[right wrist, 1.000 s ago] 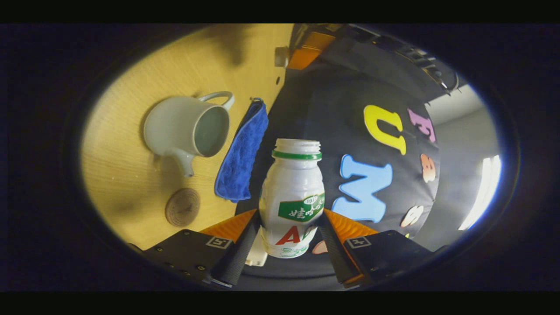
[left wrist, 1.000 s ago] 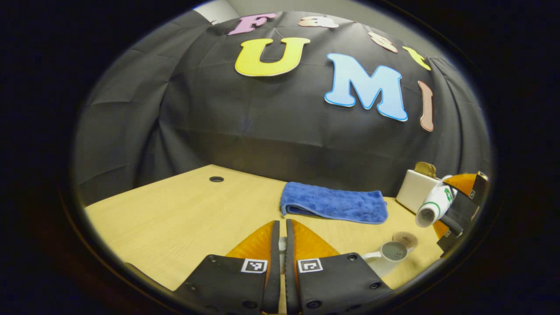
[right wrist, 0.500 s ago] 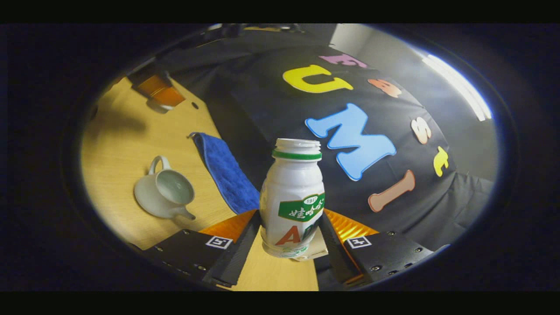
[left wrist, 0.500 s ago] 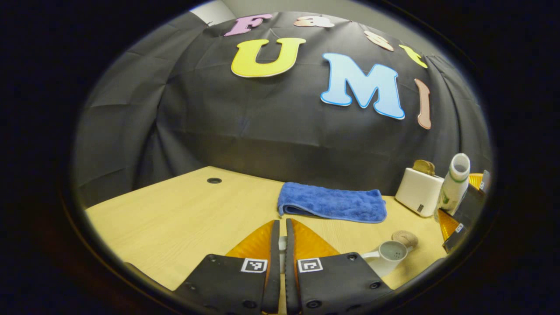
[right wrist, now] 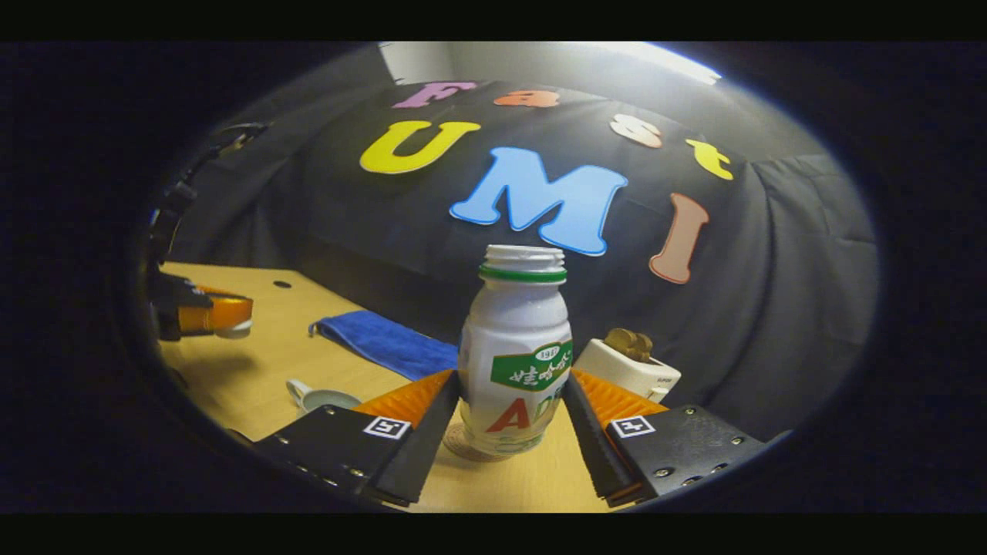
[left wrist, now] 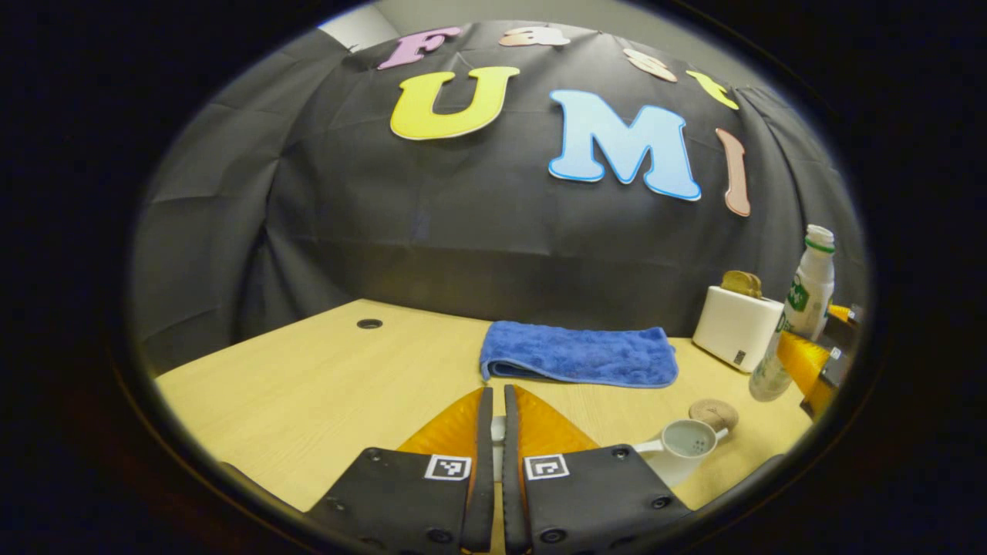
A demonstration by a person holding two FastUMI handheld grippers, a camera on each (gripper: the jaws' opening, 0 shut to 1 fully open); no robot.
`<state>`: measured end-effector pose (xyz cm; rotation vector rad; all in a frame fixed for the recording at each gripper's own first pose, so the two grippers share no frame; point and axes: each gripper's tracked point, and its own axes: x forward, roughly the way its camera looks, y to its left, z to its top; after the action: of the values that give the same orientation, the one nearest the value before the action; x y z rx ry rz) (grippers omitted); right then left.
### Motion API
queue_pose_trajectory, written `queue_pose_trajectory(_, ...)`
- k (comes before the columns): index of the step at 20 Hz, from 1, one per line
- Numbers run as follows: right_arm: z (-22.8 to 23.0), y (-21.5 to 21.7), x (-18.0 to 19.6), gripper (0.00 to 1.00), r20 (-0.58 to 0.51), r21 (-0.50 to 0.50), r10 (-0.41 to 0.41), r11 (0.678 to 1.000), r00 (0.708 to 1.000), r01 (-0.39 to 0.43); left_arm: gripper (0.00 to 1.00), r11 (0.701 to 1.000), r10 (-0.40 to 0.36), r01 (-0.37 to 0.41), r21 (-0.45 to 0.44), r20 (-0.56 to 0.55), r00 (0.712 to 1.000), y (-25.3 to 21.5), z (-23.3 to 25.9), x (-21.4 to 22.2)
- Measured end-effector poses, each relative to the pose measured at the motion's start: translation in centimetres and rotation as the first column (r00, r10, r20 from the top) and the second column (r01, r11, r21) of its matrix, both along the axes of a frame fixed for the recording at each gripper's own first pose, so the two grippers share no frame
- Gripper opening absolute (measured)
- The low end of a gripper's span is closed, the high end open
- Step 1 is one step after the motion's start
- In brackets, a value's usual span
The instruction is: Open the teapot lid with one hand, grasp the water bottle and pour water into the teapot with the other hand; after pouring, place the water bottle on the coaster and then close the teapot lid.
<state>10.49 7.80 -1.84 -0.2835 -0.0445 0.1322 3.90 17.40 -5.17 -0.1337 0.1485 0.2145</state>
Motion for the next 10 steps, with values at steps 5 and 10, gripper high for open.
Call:
queue_pose_trajectory(5, 1.1, -0.8, 0.3, 0.79, 0.012, 0.148, -0.023, 0.989, 1.000, 0.021, 0.12, 0.998, -0.056, 0.056, 0.002, 0.021, 0.998, -1.9, 0.1, 0.7)
queue_pose_trajectory(10, 0.4, -1.8, 0.3, 0.79, -0.013, 0.186, -0.037, 0.982, 0.999, 0.039, 0.12, 0.993, -0.118, 0.119, -0.022, 0.037, 0.992, -3.9, 0.0, 1.2)
